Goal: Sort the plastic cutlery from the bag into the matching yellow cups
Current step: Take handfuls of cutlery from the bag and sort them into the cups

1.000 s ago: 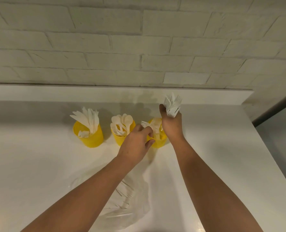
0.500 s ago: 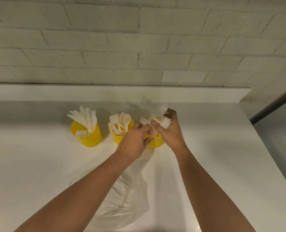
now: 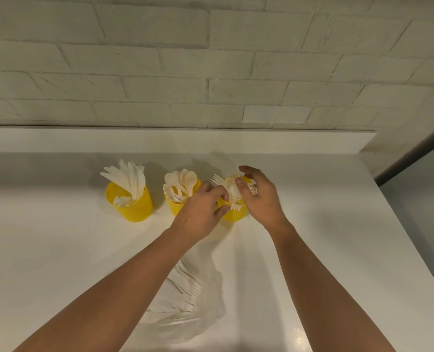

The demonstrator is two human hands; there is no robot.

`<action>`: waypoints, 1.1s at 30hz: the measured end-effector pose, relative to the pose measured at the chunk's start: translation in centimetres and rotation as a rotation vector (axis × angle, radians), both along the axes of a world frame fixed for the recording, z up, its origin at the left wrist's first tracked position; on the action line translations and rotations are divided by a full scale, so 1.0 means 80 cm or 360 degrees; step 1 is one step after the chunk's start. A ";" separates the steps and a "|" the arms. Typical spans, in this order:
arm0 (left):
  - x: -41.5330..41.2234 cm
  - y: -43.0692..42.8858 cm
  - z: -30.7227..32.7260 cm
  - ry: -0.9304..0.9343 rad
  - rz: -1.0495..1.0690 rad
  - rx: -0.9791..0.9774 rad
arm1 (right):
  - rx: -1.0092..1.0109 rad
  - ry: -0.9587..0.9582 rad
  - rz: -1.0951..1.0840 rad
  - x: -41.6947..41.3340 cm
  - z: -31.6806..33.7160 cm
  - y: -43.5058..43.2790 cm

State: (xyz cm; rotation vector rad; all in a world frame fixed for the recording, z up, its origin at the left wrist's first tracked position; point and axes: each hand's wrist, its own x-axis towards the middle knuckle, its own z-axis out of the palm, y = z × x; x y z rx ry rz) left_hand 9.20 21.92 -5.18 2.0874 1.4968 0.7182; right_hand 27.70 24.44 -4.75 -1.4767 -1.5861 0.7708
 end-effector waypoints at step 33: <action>-0.156 -0.223 0.021 0.0177 0.0338 -0.0382 | -0.0467 -0.0684 0.0770 -0.155 0.028 -0.196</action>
